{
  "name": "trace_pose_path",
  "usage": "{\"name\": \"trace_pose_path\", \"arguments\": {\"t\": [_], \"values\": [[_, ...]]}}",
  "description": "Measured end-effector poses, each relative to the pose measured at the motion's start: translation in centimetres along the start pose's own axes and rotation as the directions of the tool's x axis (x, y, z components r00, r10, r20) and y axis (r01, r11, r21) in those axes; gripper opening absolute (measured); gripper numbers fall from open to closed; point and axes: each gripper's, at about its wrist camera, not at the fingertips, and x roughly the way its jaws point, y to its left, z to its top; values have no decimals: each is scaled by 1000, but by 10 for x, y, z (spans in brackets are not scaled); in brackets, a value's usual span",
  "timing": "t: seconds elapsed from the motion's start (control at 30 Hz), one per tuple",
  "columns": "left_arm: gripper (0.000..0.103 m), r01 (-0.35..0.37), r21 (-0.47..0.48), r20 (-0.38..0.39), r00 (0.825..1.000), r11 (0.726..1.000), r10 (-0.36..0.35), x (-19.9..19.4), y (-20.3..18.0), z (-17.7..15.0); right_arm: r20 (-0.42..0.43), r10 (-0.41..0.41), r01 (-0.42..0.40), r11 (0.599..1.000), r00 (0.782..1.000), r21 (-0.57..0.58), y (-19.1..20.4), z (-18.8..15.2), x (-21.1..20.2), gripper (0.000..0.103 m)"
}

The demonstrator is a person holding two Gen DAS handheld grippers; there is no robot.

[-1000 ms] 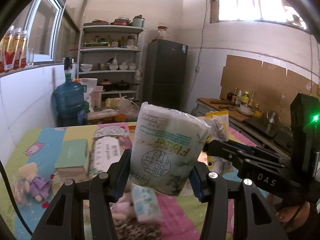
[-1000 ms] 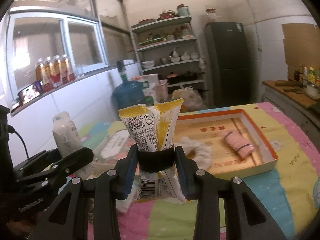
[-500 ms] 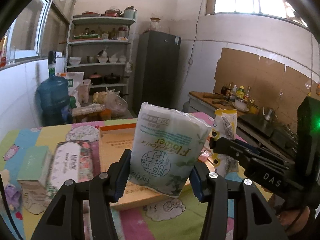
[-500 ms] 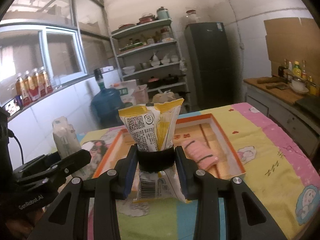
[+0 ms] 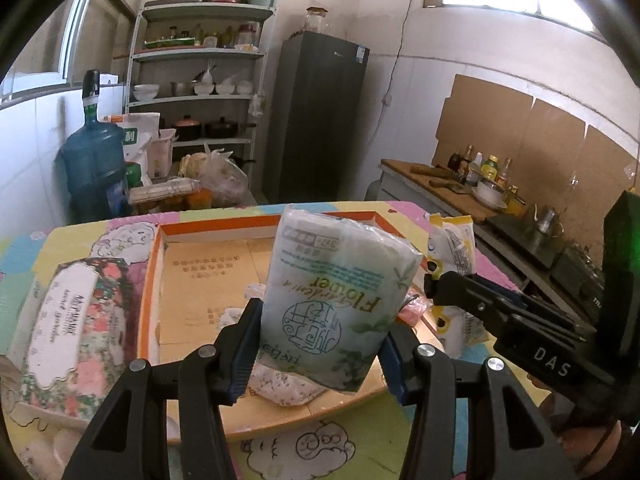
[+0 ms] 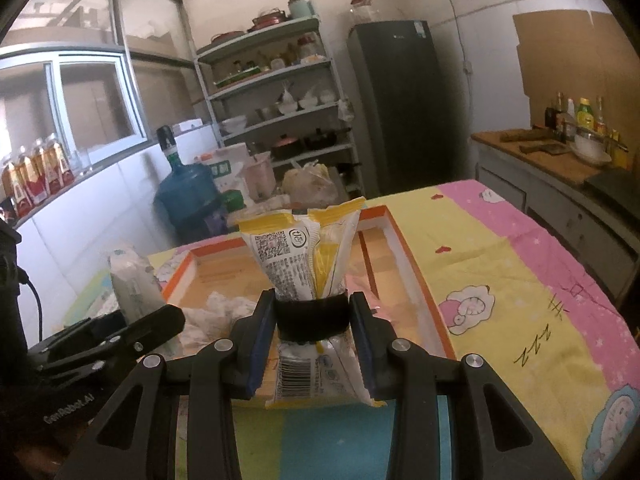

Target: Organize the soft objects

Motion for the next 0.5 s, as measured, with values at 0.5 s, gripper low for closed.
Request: {"name": "trace_pose_path", "arguments": {"t": [0.5], "values": [[53, -10, -31, -70, 998, 999, 8, 42, -1, -3, -47, 10, -10, 1000, 999, -4, -8, 2, 31, 35]]}}
